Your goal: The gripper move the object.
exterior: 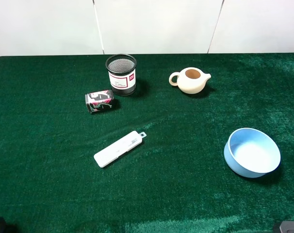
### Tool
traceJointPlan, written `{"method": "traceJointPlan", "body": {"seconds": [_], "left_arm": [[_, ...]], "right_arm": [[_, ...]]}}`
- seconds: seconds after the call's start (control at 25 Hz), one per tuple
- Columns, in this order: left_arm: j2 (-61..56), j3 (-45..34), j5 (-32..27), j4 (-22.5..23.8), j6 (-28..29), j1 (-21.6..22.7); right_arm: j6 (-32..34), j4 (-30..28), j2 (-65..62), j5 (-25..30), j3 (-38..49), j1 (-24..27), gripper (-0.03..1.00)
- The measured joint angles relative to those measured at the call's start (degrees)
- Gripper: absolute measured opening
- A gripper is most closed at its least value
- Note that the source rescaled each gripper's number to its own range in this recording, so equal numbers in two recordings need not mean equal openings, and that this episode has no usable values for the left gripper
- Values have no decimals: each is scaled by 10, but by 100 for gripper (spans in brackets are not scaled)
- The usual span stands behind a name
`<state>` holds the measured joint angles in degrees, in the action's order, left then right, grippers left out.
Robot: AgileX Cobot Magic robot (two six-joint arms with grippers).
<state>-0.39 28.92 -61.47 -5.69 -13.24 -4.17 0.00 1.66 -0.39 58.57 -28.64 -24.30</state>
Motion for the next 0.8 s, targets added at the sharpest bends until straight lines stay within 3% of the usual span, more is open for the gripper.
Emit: {"method": "traceJointPlan", "body": {"seconds": [0.8], "left_arm": [[0, 0, 0, 0, 0, 0]], "right_arm": [[0, 0, 0, 0, 0, 0, 100]]}}
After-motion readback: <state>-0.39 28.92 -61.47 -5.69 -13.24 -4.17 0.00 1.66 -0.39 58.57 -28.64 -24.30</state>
